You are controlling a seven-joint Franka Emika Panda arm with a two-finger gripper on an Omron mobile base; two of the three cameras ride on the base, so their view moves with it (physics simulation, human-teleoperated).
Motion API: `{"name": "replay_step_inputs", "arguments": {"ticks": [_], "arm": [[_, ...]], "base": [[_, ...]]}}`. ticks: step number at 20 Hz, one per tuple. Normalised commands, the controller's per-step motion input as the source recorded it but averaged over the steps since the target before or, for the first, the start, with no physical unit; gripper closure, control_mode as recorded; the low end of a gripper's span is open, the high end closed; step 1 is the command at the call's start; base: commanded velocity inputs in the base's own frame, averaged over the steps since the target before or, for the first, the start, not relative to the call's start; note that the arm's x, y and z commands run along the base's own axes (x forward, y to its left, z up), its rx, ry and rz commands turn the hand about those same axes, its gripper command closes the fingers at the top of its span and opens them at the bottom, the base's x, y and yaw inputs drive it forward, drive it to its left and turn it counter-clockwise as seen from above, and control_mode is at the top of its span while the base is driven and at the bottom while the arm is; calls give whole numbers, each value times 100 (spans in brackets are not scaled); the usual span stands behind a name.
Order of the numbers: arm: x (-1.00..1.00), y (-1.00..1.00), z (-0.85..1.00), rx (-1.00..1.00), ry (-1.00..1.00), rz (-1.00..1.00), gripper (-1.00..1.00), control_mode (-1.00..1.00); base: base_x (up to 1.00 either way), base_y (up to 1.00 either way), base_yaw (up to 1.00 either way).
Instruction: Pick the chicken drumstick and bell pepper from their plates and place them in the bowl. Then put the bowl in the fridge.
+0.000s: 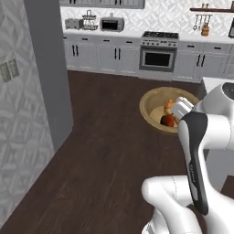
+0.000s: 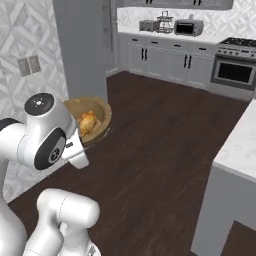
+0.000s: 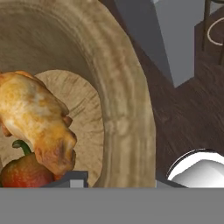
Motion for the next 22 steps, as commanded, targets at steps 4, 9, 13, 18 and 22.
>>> {"name": "replay_step_inputs", "arguments": {"ticks": [4, 9, 13, 18, 22], "arm": [[0, 0, 0, 0, 0, 0, 100, 100], [0, 0, 0, 0, 0, 0, 100, 100], [0, 0, 0, 0, 0, 0, 100, 100], [0, 0, 0, 0, 0, 0, 100, 100], [0, 0, 0, 0, 0, 0, 100, 100]], "base": [[100, 93, -56], [100, 93, -57], [100, 94, -44], [100, 75, -29], [100, 58, -19]]}}
